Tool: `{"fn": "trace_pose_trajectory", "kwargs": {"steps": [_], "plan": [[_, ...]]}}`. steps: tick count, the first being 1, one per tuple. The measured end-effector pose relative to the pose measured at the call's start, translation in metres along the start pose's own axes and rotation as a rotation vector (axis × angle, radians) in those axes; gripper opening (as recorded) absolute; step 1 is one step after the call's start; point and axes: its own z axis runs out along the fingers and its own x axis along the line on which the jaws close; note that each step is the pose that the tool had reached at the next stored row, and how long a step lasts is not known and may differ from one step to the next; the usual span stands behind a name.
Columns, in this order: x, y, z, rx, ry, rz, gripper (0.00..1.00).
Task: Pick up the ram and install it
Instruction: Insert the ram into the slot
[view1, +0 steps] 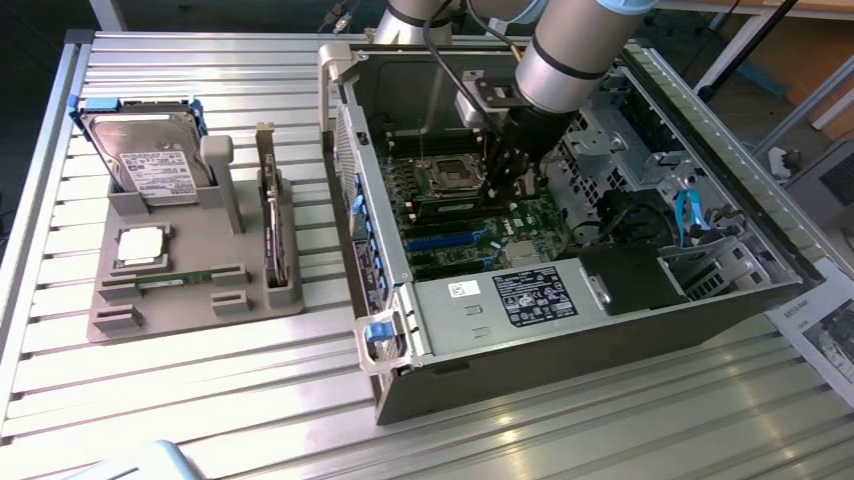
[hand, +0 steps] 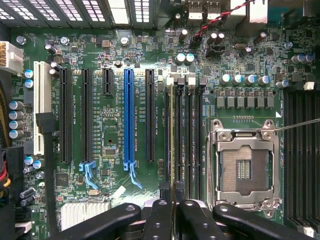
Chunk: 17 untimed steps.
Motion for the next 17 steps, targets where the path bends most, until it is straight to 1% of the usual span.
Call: {"fn": "trace_pose_trajectory", "kwargs": {"steps": [17], "plan": [[-0.0001,-0.0007,-0.0004,0.0000,0.0000,0.000,0.12]]}}
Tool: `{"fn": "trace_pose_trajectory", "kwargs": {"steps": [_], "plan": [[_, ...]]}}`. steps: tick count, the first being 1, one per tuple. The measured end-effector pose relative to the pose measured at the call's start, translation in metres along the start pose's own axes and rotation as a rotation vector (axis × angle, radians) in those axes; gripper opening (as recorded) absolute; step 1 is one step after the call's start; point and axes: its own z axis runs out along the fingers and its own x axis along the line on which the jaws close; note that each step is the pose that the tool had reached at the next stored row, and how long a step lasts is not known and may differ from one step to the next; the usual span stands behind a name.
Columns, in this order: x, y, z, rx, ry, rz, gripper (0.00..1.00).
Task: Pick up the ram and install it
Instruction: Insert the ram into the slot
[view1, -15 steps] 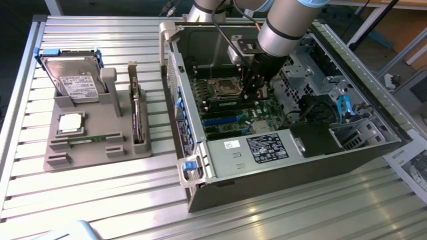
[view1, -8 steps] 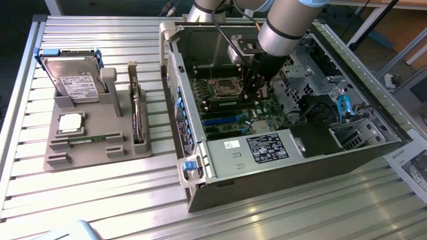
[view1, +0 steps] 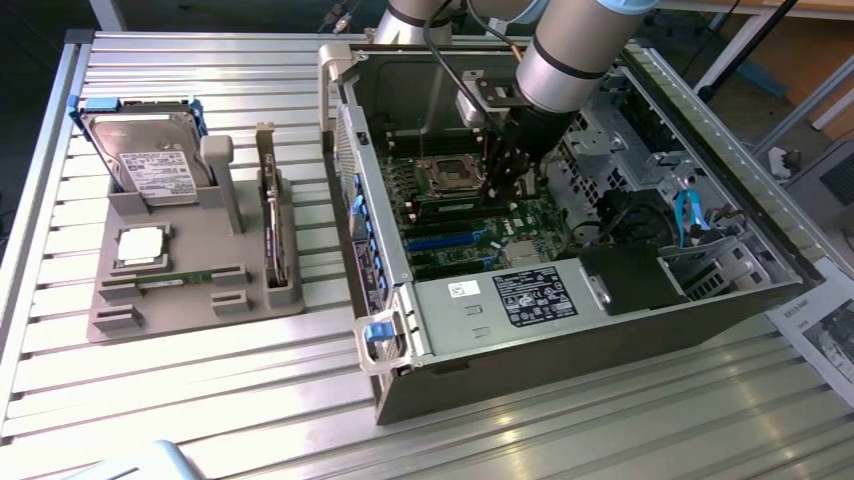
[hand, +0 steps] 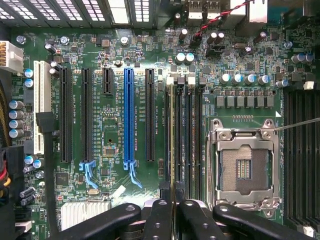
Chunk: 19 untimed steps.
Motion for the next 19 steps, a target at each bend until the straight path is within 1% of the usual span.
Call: {"fn": "trace_pose_trajectory", "kwargs": {"steps": [12,13,16,19], "plan": [[-0.0002,0.0003,0.0008,0.0001,0.0001,0.000,0.12],[-0.0001,0.0003,0.0008,0.0009,0.0001,0.000,0.12],[-0.0002,0.0003,0.0009,0.0060,0.0000,0.000,0.12],[-0.0001,0.0003,0.0008,0.0061,0.0001,0.000,0.12]]}}
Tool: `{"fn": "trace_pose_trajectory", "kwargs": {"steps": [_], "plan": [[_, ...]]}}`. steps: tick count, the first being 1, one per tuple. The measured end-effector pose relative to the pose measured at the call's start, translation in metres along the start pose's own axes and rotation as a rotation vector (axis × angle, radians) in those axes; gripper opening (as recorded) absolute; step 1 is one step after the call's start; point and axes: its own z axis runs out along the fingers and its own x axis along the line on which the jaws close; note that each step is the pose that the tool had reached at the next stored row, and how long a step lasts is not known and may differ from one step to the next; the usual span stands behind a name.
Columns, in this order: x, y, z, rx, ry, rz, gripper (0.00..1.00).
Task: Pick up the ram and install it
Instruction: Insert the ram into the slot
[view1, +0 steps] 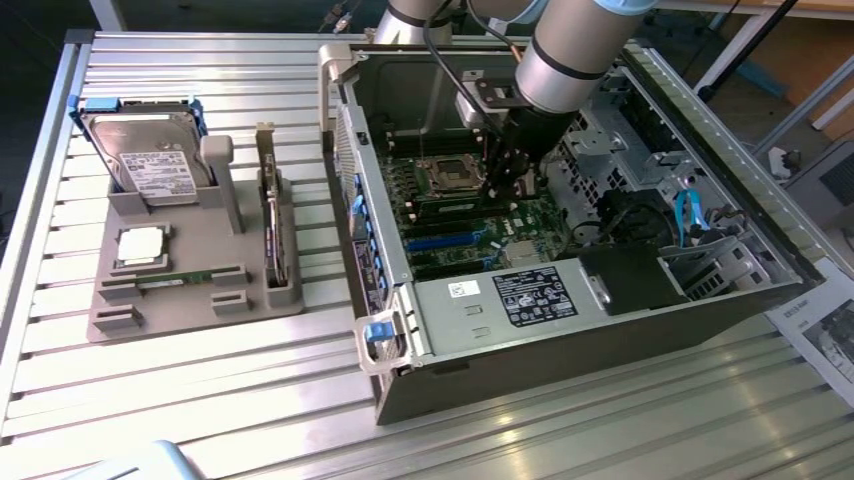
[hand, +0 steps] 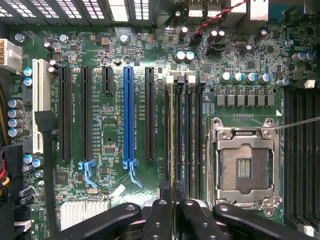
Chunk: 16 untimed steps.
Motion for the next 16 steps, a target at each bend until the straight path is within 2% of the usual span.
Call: {"fn": "trace_pose_trajectory", "kwargs": {"steps": [16], "plan": [[-0.0005,0.0007,0.0003,-0.0001,0.0005,-0.003,0.12]]}}
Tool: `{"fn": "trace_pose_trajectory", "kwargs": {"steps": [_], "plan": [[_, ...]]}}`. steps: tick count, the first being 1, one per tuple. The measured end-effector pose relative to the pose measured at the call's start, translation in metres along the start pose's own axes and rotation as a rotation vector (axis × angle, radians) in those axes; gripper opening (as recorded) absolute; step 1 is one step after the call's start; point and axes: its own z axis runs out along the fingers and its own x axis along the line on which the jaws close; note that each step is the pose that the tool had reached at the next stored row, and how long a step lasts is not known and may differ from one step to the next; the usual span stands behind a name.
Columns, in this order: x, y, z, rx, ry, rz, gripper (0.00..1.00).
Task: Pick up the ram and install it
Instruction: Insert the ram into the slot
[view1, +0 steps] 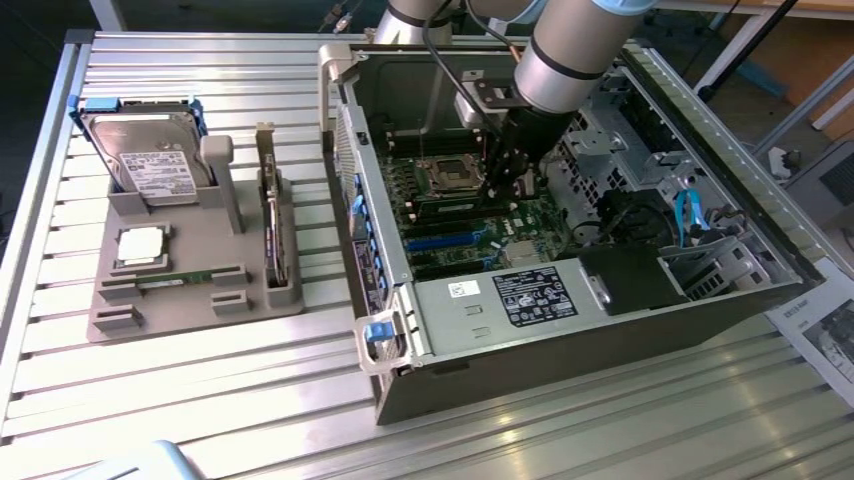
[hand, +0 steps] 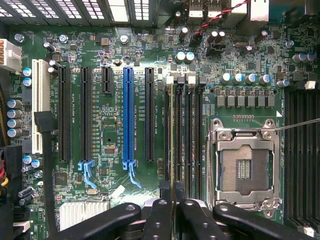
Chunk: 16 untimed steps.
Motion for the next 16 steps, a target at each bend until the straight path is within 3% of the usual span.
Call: {"fn": "trace_pose_trajectory", "kwargs": {"steps": [16], "plan": [[0.0000,0.0007,-0.0004,-0.0001,0.0002,-0.003,0.12]]}}
